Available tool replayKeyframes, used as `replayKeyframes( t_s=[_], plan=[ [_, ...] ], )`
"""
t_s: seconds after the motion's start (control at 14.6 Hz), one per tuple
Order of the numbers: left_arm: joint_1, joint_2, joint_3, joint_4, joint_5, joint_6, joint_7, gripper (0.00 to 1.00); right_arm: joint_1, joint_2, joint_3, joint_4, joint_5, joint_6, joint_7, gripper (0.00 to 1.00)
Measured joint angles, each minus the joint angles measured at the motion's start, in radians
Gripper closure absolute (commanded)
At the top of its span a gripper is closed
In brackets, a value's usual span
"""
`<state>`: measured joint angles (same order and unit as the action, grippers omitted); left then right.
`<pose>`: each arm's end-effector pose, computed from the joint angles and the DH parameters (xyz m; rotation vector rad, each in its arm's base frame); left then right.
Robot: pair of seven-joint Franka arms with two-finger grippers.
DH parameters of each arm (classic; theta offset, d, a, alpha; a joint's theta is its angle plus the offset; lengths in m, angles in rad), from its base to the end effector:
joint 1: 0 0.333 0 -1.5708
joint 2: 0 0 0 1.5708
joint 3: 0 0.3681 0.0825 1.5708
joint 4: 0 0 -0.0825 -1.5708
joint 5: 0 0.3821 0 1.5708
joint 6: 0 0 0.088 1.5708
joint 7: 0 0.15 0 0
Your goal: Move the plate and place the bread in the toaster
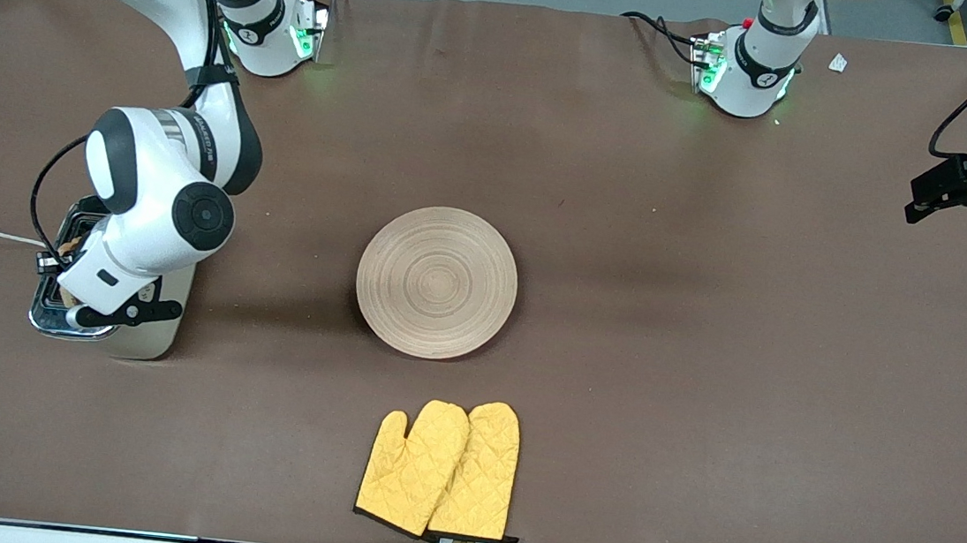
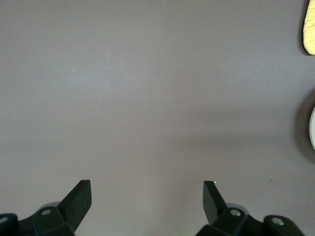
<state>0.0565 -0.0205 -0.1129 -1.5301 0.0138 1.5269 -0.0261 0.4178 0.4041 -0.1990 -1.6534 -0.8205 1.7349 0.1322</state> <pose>0.5411 -0.0292 0.6599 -3.1258 0.0462 -0.0279 0.6557 0.0622 0.4127 2.1994 0.4130 -0.1768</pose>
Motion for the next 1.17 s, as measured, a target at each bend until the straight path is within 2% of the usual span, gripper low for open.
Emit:
replayKeyframes(
  t_s=[0.21,0.27,0.34,0.41,0.48,0.55,0.62,0.89,1.17],
  plan=[
    [-0.003,0.005,-0.002,0.000,0.000,0.000,0.000,0.00,-0.003,0.024,0.001,0.000,0.056,0.021,0.006,0.99],
    [-0.003,0.006,-0.002,0.000,0.000,0.000,0.000,0.00,-0.007,0.029,0.000,0.000,0.073,0.028,0.010,0.94],
    [-0.003,0.008,-0.002,0.000,0.000,0.000,0.000,0.00,-0.013,0.031,0.000,0.000,0.093,0.031,0.012,0.83],
    [-0.003,0.011,-0.002,0.000,0.000,0.000,0.000,0.00,-0.020,0.030,0.000,0.002,0.119,0.033,0.012,0.62],
    [-0.003,0.012,-0.002,0.000,0.000,0.000,0.000,0.00,-0.027,0.030,-0.001,0.008,0.145,0.033,0.012,0.32],
    [-0.003,0.013,-0.002,0.000,0.000,0.000,0.000,0.00,-0.036,0.030,-0.001,0.016,0.165,0.033,0.012,0.14],
    [-0.003,0.014,-0.002,0.000,0.000,0.000,0.000,0.00,-0.047,0.030,-0.002,0.025,0.176,0.033,0.009,0.00],
    [0.004,0.014,-0.001,0.004,0.000,0.000,0.000,0.00,-0.086,0.011,-0.005,0.051,0.213,0.032,-0.004,0.00],
    [0.006,0.014,0.000,0.010,0.000,0.000,0.001,0.00,-0.127,-0.044,-0.011,0.140,0.406,-0.075,-0.015,0.00]
  ],
)
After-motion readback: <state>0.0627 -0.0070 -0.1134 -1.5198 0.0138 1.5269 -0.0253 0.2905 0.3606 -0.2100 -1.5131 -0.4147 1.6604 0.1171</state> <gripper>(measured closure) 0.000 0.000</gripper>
